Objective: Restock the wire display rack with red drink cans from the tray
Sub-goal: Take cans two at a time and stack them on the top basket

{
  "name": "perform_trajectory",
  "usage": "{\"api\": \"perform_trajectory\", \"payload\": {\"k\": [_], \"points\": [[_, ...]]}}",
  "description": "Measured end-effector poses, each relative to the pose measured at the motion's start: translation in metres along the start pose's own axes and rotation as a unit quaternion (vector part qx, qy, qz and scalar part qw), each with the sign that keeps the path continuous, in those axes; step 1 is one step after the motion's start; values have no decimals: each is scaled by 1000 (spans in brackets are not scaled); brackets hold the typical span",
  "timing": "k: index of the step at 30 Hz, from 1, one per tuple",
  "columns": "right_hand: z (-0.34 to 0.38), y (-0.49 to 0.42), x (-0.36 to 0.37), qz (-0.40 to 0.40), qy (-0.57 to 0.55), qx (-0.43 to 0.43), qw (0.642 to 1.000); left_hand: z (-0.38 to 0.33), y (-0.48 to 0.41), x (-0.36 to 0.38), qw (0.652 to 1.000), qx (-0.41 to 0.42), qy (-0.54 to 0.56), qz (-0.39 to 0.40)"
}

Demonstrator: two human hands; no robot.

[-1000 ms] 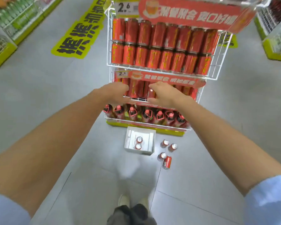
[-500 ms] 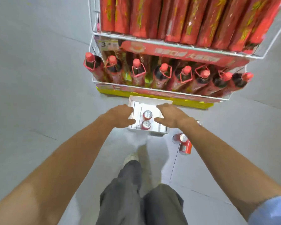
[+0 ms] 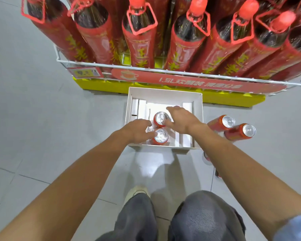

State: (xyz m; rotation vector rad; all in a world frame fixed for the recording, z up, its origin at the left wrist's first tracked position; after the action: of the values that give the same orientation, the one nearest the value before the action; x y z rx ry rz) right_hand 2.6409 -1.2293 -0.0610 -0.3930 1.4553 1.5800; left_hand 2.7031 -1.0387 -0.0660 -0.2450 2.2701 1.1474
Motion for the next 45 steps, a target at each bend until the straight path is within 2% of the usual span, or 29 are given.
{"api": "perform_trajectory", "payload": {"k": [5, 11, 16, 18, 21, 26, 30, 32, 36, 39, 45], "points": [[-14, -17, 17, -10, -24, -27, 999, 3, -23, 22, 998, 36, 58, -16], [-25, -34, 20, -51, -84, -59, 993, 9, -41, 25, 979, 51, 172, -98], [-29, -40, 20, -83, -214, -47, 972, 9, -51, 25, 940, -23, 291, -178], [-33, -42, 21, -91, -234, -46, 967, 7, -51, 27, 917, -43, 356, -174], [-34, -47, 23, -87, -259, -51, 960, 5, -48, 31, 889, -39, 437, -129], [-29, -51, 24, -72, -283, -72, 954, 19, -52, 37, 907, -9, 401, -128], [-35, -48, 29, -40, -305, -89, 947, 17, -51, 35, 879, -2, 458, -137], [-38, -46, 32, -34, -283, -97, 954, 17, -53, 34, 875, 3, 466, -134], [-38, -46, 31, -62, -251, -116, 959, 17, -54, 32, 881, 6, 450, -144], [-34, -34, 17, -102, -266, -108, 952, 10, -44, 19, 893, 18, 419, -162], [-20, 50, -79, -167, -357, -110, 913, -52, 30, -64, 890, 46, 425, -160]]}}
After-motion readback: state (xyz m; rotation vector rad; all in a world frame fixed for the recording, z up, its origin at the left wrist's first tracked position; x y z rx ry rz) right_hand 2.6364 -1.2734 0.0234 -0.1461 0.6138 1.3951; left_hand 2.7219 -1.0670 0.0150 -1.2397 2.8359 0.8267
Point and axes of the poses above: each hand's wrist, its own y-axis away from the middle knuckle, its own x-axis out of the palm, z = x × y, the point moved 1 cm from there along -y, towards the middle knuckle, and after that the axes turned 3 degrees about z, right-handed, at the moved point
